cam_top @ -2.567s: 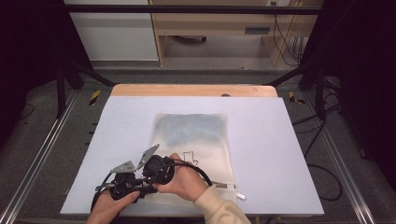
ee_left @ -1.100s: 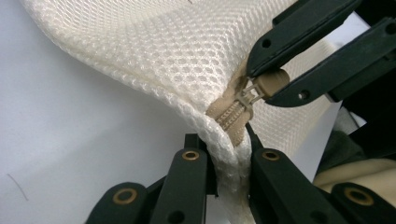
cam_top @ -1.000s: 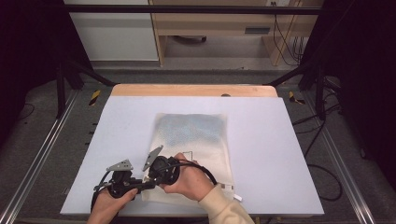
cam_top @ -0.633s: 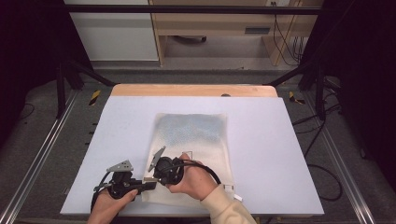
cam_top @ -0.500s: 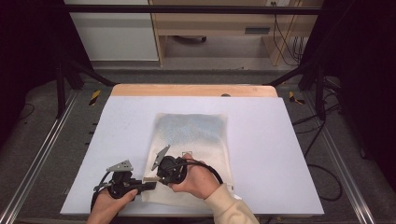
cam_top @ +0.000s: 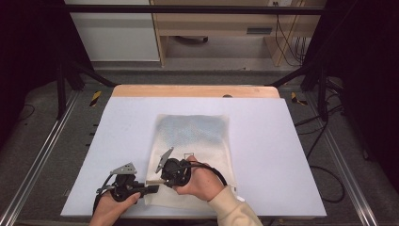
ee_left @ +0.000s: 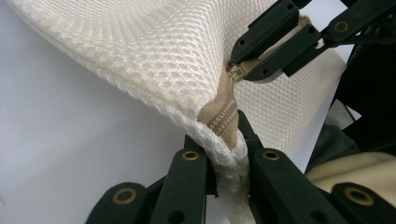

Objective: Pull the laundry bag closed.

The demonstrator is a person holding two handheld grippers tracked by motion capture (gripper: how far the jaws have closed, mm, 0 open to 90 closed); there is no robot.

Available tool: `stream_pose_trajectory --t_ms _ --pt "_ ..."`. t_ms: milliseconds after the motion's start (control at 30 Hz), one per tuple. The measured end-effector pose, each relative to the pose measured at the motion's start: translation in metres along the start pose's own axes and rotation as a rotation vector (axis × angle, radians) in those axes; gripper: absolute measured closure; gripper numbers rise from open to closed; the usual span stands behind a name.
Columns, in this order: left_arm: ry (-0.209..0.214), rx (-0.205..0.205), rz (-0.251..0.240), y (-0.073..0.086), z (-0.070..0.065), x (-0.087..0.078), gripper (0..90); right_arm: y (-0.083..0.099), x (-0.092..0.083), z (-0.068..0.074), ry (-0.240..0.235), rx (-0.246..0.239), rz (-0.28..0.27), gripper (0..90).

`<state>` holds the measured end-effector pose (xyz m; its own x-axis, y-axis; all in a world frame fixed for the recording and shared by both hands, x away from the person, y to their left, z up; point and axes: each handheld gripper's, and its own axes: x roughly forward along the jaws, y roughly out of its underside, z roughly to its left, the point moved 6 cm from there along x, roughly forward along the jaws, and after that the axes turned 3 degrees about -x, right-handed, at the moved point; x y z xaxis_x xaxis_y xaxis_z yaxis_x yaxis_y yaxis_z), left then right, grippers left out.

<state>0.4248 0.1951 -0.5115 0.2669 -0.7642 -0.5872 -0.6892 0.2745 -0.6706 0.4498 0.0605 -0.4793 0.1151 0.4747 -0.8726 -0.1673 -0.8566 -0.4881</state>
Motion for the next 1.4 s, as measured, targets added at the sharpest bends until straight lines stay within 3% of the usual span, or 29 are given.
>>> stream_pose_trajectory --t_ms 567,867,1133,1400 --pt "0.009 0.016 0.019 0.002 -0.004 0.005 85.4 0.027 -0.009 -0.006 -0.002 0.059 -0.033 82.1" --pt "0.012 0.024 0.025 0.003 -0.006 0.006 85.3 0.034 -0.013 -0.005 0.010 0.045 -0.053 82.1" --pt "0.019 0.027 0.032 0.004 -0.007 0.008 85.2 0.042 -0.017 -0.007 0.017 0.078 -0.059 82.0" --pt "0.022 0.028 0.034 0.004 -0.008 0.008 85.3 0.047 -0.020 -0.007 0.022 0.067 -0.065 82.1"
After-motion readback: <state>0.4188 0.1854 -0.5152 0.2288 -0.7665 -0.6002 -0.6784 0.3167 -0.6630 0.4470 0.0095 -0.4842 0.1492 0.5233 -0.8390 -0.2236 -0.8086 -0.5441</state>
